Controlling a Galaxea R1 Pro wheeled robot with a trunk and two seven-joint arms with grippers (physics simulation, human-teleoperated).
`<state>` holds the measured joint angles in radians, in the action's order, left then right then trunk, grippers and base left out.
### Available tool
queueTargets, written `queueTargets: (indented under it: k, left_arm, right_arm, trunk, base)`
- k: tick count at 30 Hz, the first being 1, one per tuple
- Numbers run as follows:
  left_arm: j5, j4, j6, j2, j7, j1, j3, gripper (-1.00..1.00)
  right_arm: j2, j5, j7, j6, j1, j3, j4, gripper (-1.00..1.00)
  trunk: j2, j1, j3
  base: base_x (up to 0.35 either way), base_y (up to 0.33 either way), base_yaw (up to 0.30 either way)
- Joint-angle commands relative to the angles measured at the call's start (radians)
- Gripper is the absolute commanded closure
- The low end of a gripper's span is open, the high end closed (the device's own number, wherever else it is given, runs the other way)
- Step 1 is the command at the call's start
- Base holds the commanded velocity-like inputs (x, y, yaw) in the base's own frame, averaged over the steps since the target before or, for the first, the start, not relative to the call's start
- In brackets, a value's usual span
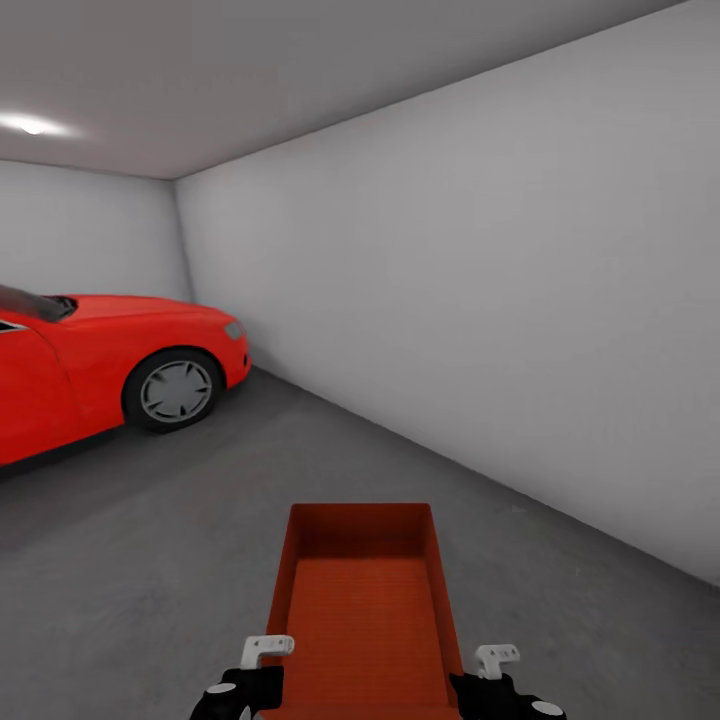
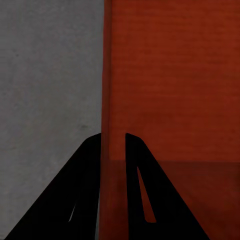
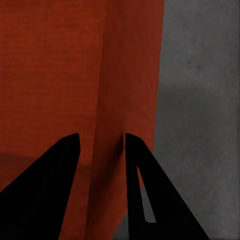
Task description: Move the two storage containers from the living room to the garage. In the garage, place one container on the floor and stack the other container on top of it (either order is fine).
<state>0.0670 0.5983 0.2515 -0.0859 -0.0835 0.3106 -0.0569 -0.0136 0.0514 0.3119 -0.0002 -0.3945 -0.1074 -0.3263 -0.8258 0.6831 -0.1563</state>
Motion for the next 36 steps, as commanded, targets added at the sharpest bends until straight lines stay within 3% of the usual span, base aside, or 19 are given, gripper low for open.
queueTargets:
  k: [1,14,36]
  left_arm:
    - [-0.001,0.034,0.006,-0.025,-0.009,0.001,0.000,1.00]
    - [-0.001,0.034,0.006,-0.025,-0.009,0.001,0.000,1.00]
    - [-0.001,0.034,0.006,-0.024,-0.009,0.001,0.000,1.00]
  right_arm:
    - [0.006,0.010,0.009,0.000,0.000,0.032,0.003,1.00]
    - [0.006,0.010,0.009,0.000,0.000,0.032,0.003,1.00]
    - [0.006,0.010,0.009,0.000,0.000,0.032,0.003,1.00]
  trunk:
    - [-0.001,0.001,-0.002]
    - [-0.001,0.001,-0.002]
    - [-0.001,0.001,-0.002]
  base:
    - [0.124,0.000,-0.274]
    - [0.050,0.000,-0.274]
    - [0.314,0.000,-0.274]
